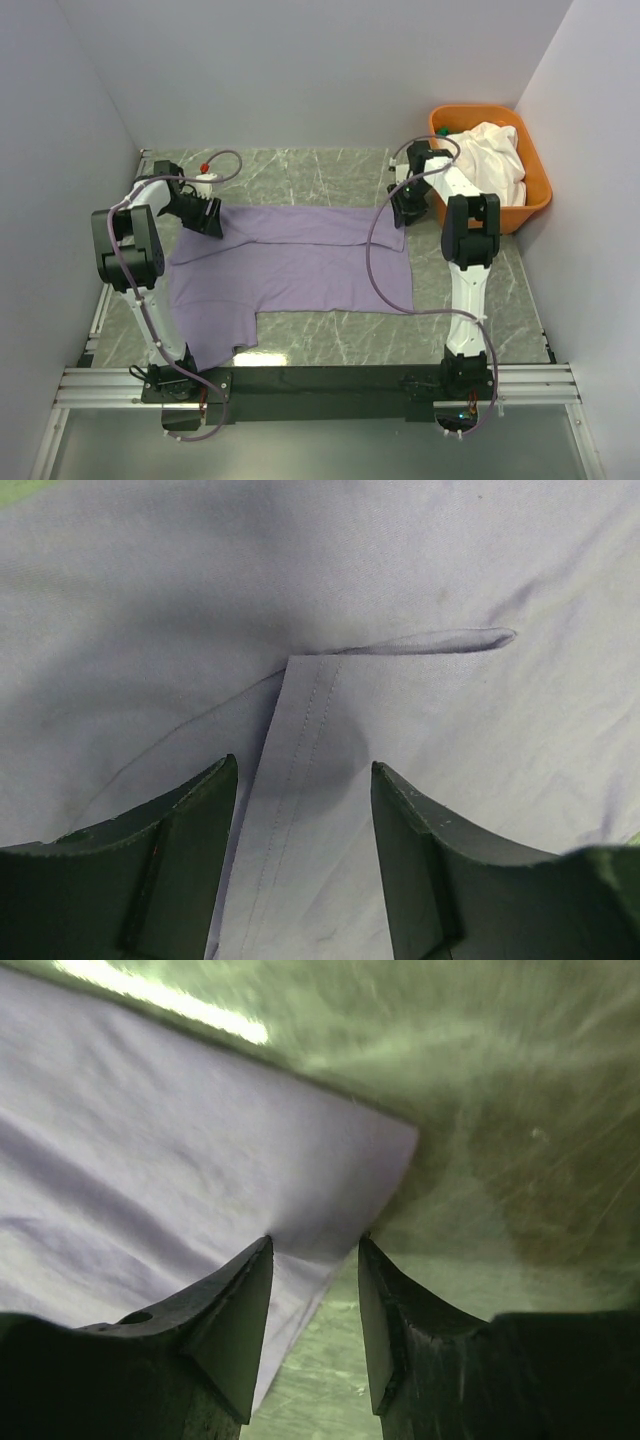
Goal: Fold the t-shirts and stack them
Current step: Fold the tshirt
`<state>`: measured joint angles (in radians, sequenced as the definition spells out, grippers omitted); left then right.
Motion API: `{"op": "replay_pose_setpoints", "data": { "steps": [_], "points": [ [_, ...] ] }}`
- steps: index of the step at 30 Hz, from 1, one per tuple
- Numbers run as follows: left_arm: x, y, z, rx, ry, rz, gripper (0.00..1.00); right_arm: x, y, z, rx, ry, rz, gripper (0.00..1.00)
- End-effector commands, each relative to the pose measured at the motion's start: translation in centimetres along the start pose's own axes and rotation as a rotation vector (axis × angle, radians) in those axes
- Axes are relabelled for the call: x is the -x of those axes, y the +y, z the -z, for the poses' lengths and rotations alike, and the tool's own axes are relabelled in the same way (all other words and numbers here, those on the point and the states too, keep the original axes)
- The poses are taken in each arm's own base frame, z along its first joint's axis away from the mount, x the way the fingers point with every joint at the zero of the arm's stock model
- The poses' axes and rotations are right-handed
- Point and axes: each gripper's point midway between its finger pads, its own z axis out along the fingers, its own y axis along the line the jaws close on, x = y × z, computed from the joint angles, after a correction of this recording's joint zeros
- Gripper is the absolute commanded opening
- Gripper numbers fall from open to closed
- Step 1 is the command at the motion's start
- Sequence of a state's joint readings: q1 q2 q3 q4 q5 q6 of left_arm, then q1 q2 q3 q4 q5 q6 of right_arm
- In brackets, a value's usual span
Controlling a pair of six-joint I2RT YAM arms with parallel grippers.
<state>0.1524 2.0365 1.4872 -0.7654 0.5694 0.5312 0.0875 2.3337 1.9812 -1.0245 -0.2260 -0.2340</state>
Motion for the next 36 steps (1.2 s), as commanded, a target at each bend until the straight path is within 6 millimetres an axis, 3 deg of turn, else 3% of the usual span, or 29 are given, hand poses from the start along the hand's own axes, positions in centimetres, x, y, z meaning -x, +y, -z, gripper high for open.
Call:
{"op": "replay_pose_setpoints", "data": {
  "steps": [1, 6, 10, 16, 23, 33, 36],
  "points": [
    [2.2, -0.8, 2.2, 0.028, -0.054, -0.066, 0.61, 0.5, 0.4, 3.5, -0.005, -0.091, -0.014, 0.46],
    [2.5, -1.4, 2.5, 0.042, -0.057, -0.109, 0.61, -0.4, 1.6, 4.5, 0.028, -0.113, -0.059, 0.45],
    [2.8, -1.8, 2.4, 0.040, -0.059, -0.114, 0.61, -1.3, 2.0, 3.1, 0.057, -0.079, -0.099, 0.42],
    [2.9, -2.0, 2.6, 0.047, -0.058, -0.119, 0.61, 0.2, 1.0, 1.5, 0.027, -0.119, -0.160, 0.43],
    [2.9, -1.9, 2.9, 0.053, -0.044, -0.129, 0.61, 1.9, -0.4, 1.4, -0.017, -0.205, -0.249, 0.45],
    [3.6, -1.7, 2.8, 0.056, -0.048, -0.120, 0.61, 1.2, -0.7, 0.4, -0.013, -0.181, -0.281, 0.46],
    [3.6, -1.7, 2.8, 0.056, -0.049, -0.117, 0.61, 1.1, -0.5, 0.3, 0.005, -0.180, -0.283, 0.40]
  ]
}}
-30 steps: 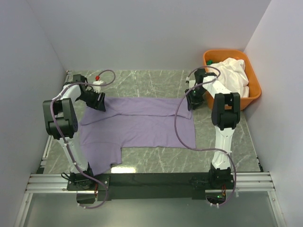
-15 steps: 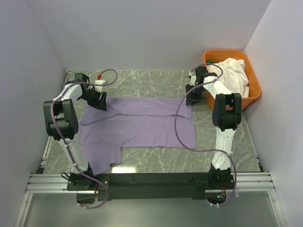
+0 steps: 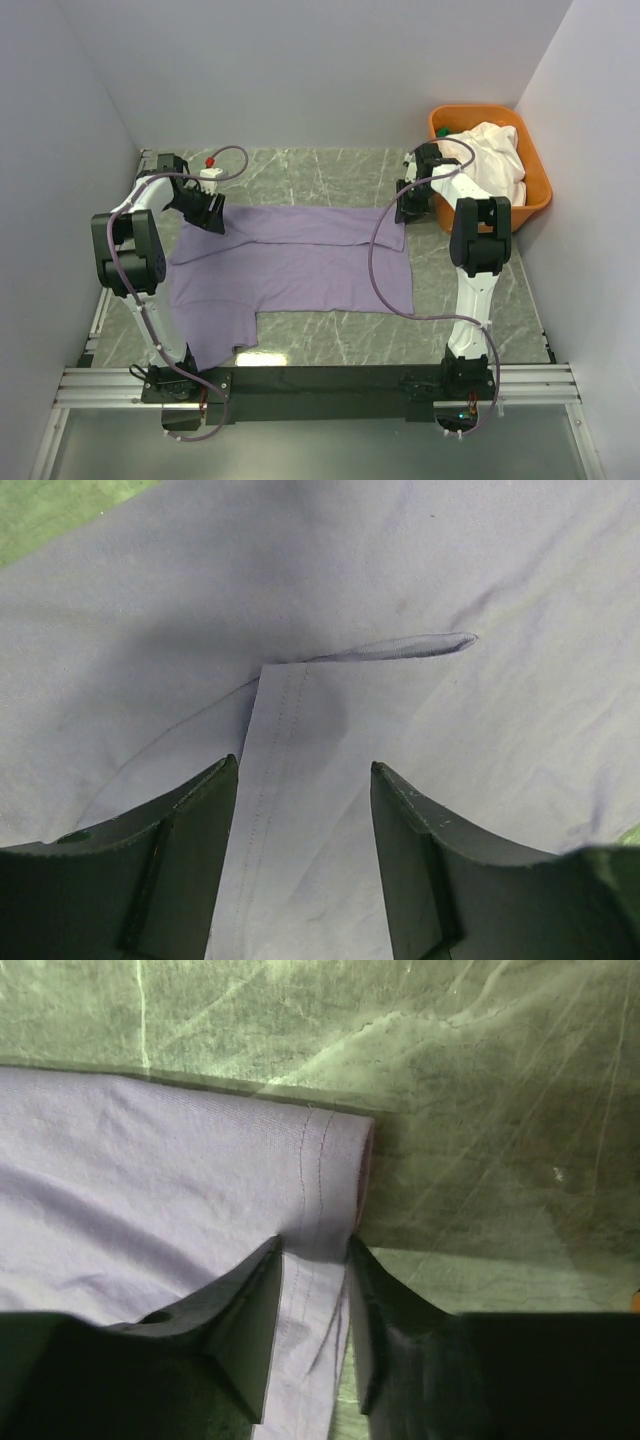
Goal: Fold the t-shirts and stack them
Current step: Fold the tshirt
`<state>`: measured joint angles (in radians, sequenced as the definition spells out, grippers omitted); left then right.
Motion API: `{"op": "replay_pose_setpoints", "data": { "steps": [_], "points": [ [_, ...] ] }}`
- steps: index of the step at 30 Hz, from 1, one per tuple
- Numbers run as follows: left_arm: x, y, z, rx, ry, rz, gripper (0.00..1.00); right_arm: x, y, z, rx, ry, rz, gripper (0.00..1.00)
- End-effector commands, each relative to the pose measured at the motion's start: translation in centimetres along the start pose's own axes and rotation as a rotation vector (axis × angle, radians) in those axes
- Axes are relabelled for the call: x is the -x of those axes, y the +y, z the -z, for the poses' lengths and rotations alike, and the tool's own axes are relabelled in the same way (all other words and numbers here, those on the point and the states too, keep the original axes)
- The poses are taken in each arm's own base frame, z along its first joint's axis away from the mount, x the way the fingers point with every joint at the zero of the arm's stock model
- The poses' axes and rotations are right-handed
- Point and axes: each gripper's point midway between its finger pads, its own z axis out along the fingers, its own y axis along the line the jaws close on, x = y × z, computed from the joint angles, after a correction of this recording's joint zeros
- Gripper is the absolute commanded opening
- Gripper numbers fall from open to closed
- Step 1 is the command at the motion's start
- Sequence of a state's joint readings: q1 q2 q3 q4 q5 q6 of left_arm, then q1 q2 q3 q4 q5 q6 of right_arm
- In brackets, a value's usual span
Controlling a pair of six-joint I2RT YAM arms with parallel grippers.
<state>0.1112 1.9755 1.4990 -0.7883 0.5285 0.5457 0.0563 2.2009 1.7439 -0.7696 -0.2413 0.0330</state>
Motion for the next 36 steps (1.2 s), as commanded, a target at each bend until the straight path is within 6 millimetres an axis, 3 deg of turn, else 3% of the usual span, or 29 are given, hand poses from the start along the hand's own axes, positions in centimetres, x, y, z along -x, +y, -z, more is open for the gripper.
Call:
{"op": "replay_pose_setpoints", "data": {
  "steps": [1, 10, 11, 15, 20, 28, 31, 36],
  "points": [
    [2.0, -0.1, 1.4, 0.021, -0.046, -0.042, 0.61, 0.6, 0.0, 0.0, 0.014, -0.026, -0.018, 0.38],
    [1.5, 0.0, 1.3, 0.022, -0.035, -0.042, 0.61, 1.5, -0.2, 1.0, -0.005, -0.066, -0.010, 0.13],
    [1.6, -0.1, 1.2, 0.021, -0.034, -0.042, 0.61, 1.5, -0.4, 1.0, -0.013, -0.067, -0.013, 0.13],
    [1.5, 0.0, 1.1, 0.020, -0.031, -0.042, 0.61, 2.2, -0.9, 1.6, -0.045, -0.079, -0.003, 0.27],
    [1.6, 0.1, 1.0, 0.019, -0.033, -0.039, 0.61, 2.1, -1.2, 2.0, -0.069, -0.065, 0.005, 0.28],
    [1.5, 0.1, 0.8, 0.016, -0.030, -0.035, 0.60, 2.4, -0.8, 2.1, -0.043, -0.072, 0.009, 0.17],
    [1.5, 0.1, 0.9, 0.019, -0.031, -0.037, 0.60, 2.6, -0.7, 1.9, -0.037, -0.070, 0.014, 0.00],
    [1.4, 0.3, 0.8, 0.024, -0.025, -0.032, 0.60, 3.4, -0.9, 2.0, -0.046, -0.095, 0.023, 0.00]
  ]
}}
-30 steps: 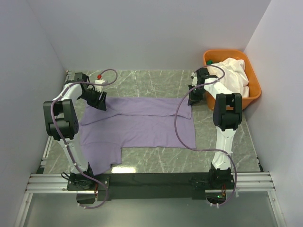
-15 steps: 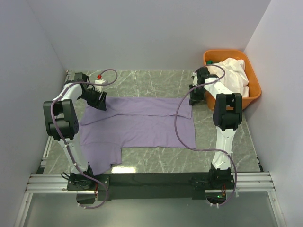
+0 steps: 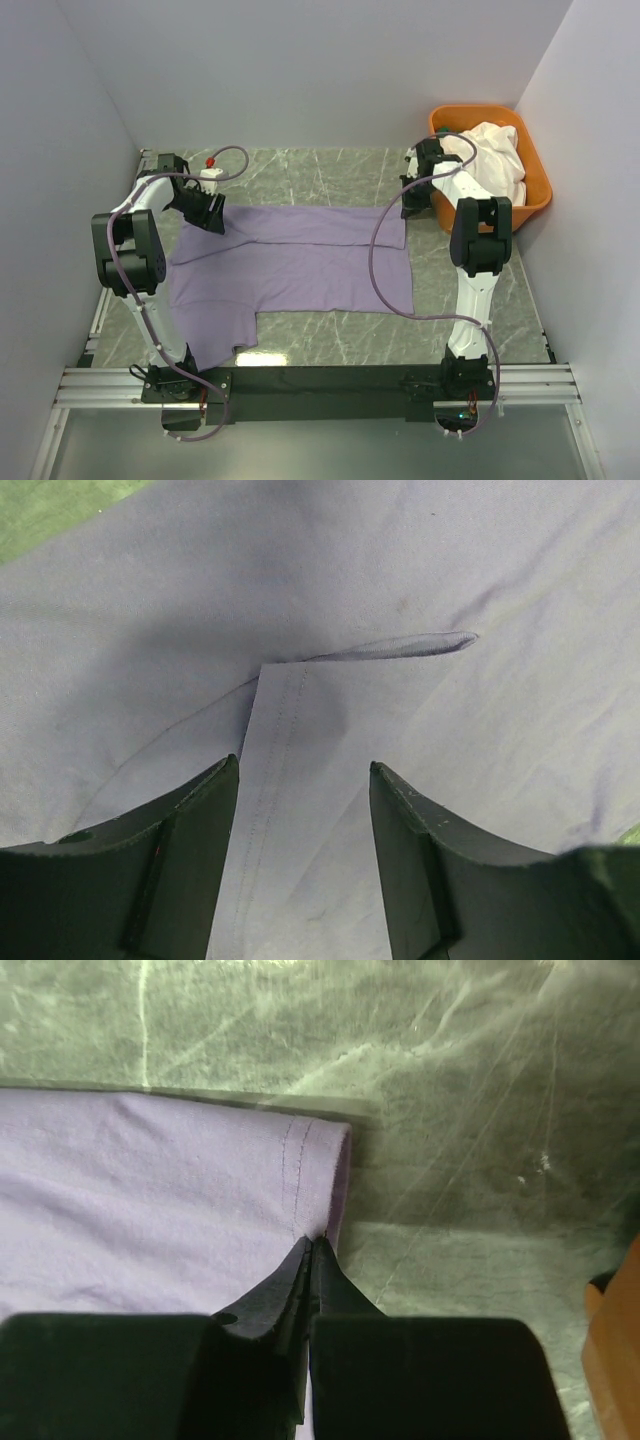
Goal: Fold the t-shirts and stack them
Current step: Fold the tshirt
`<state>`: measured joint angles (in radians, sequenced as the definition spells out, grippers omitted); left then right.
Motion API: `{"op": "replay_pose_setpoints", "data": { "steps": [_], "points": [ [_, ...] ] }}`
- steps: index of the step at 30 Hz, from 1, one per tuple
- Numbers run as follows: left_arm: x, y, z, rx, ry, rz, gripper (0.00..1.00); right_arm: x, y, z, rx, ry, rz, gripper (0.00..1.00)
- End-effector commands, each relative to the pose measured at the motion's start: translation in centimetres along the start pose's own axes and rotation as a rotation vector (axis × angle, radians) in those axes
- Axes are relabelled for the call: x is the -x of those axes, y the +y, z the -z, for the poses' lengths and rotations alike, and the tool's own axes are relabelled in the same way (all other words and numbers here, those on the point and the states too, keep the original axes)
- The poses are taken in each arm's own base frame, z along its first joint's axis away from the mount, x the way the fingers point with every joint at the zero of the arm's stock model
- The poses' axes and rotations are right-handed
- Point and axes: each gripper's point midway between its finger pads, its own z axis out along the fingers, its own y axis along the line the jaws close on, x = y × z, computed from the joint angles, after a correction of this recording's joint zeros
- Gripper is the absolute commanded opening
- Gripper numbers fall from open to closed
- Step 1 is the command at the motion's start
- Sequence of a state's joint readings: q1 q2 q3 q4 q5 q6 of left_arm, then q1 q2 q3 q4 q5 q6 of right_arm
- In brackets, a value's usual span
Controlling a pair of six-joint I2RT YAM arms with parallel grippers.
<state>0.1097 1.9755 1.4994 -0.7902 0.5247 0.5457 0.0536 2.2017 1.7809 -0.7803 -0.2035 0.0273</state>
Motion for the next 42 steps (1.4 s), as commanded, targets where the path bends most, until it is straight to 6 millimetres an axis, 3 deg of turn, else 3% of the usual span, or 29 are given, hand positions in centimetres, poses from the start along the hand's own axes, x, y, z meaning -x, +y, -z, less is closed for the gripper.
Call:
{"op": "replay_pose_setpoints", "data": {
  "steps": [1, 15, 22, 27, 30, 34, 39, 40, 42],
  "points": [
    [1.4, 0.4, 0.7, 0.021, -0.023, -0.028, 0.60, 2.5, -0.4, 1.2, -0.009, -0.070, 0.020, 0.00],
    [1.4, 1.2, 0.2, 0.040, -0.011, -0.016, 0.59, 5.1, -1.7, -0.2, -0.070, -0.108, 0.074, 0.00],
    [1.8, 1.6, 0.3, 0.043, -0.023, -0.008, 0.58, 7.0, -1.9, 0.7, -0.088, -0.167, 0.107, 0.00],
    [2.5, 1.3, 0.4, 0.025, -0.045, -0.026, 0.61, 6.5, -2.4, -0.6, -0.116, -0.137, 0.129, 0.00],
    [2.7, 1.2, 0.3, 0.022, -0.039, -0.037, 0.62, 6.2, -2.1, -0.7, -0.104, -0.121, 0.137, 0.09],
    [3.4, 1.3, -0.3, 0.027, -0.045, -0.053, 0.64, 5.4, -1.4, -0.2, -0.093, -0.089, 0.168, 0.34],
    [3.8, 1.6, -1.2, 0.037, -0.036, -0.057, 0.63, 5.0, -0.7, 1.6, -0.074, -0.087, 0.190, 0.51],
    [3.8, 1.4, -1.6, 0.029, -0.031, -0.060, 0.63, 4.7, -0.7, 2.0, -0.074, -0.080, 0.193, 0.60],
    [3.7, 1.3, -2.2, 0.026, -0.023, -0.063, 0.62, 4.1, -0.6, 2.2, -0.072, -0.065, 0.201, 0.61]
  ]
}}
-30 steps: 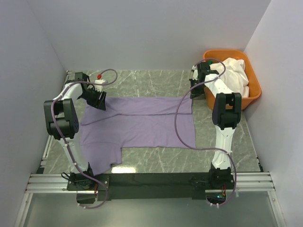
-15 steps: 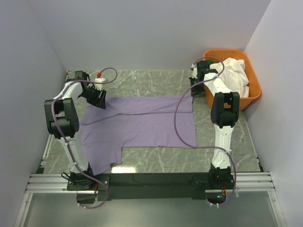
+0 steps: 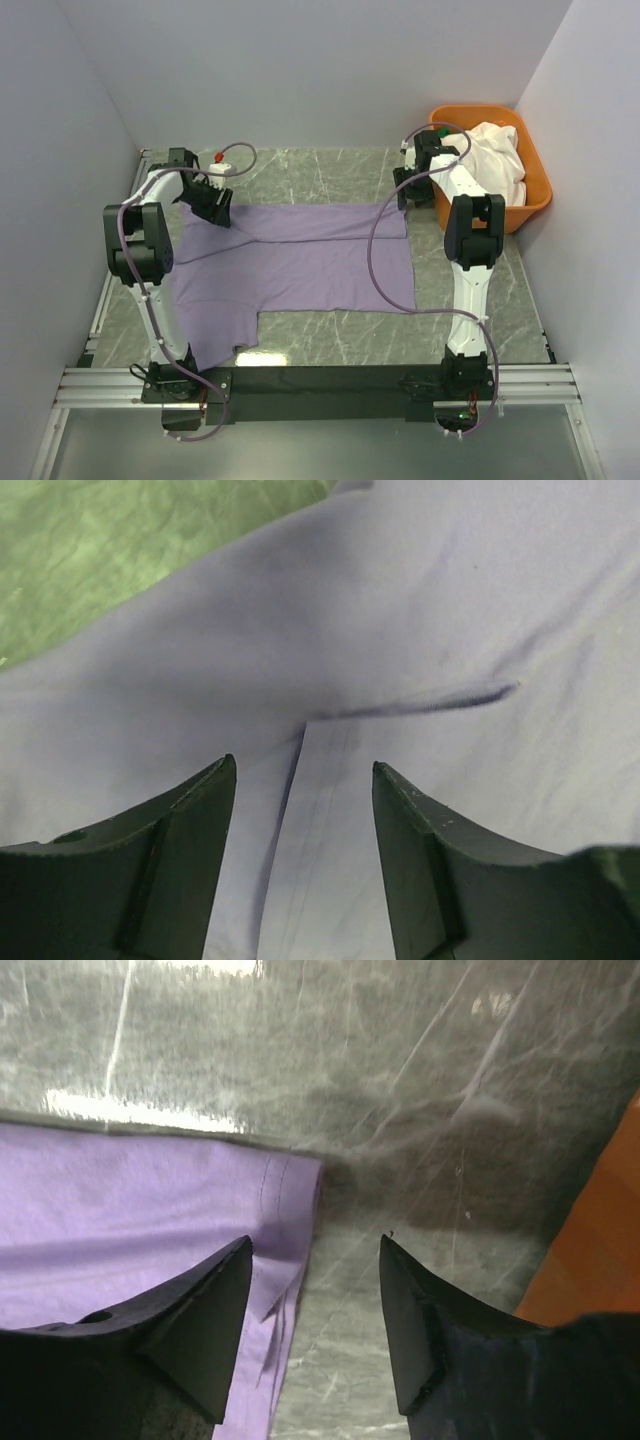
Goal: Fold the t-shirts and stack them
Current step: Fold the tshirt
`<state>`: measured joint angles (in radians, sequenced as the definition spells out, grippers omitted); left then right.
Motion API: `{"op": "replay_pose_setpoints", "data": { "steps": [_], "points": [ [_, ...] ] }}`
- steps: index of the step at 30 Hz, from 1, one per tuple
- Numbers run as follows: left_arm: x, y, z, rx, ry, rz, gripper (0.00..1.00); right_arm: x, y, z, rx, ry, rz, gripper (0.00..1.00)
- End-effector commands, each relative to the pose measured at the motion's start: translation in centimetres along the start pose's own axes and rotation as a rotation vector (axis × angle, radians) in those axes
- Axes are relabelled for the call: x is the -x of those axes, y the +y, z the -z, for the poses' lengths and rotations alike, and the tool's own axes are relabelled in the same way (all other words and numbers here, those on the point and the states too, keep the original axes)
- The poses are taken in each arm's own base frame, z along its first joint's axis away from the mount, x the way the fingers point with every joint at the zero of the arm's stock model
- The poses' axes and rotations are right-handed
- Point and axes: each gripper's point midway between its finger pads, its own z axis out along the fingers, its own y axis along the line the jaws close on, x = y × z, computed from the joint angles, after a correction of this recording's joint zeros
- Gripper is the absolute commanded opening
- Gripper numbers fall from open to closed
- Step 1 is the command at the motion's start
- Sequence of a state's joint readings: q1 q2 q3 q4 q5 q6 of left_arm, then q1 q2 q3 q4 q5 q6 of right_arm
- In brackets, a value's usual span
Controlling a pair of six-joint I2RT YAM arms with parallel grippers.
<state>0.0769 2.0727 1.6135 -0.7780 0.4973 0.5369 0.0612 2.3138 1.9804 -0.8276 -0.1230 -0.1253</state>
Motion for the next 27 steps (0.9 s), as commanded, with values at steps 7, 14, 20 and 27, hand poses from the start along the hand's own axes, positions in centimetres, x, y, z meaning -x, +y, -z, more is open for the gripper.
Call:
{"op": "replay_pose_setpoints", "data": {
  "steps": [7, 14, 20, 27],
  "points": [
    [0.4, -0.2, -1.7, -0.004, 0.014, -0.027, 0.58, -0.6, 1.2, 4.3, 0.026, -0.009, 0.048, 0.62],
    [-0.2, -2.3, -0.8, -0.052, 0.017, -0.070, 0.44, -0.9, 1.2, 4.2, 0.023, 0.008, 0.052, 0.62],
    [-1.0, -3.6, 0.0, -0.086, 0.031, -0.074, 0.30, -0.8, 1.3, 4.0, 0.032, 0.008, 0.049, 0.62],
    [-0.5, -6.4, 2.4, -0.147, -0.021, -0.114, 0.12, -0.6, 1.7, 5.0, 0.056, -0.002, 0.078, 0.62]
  ]
}}
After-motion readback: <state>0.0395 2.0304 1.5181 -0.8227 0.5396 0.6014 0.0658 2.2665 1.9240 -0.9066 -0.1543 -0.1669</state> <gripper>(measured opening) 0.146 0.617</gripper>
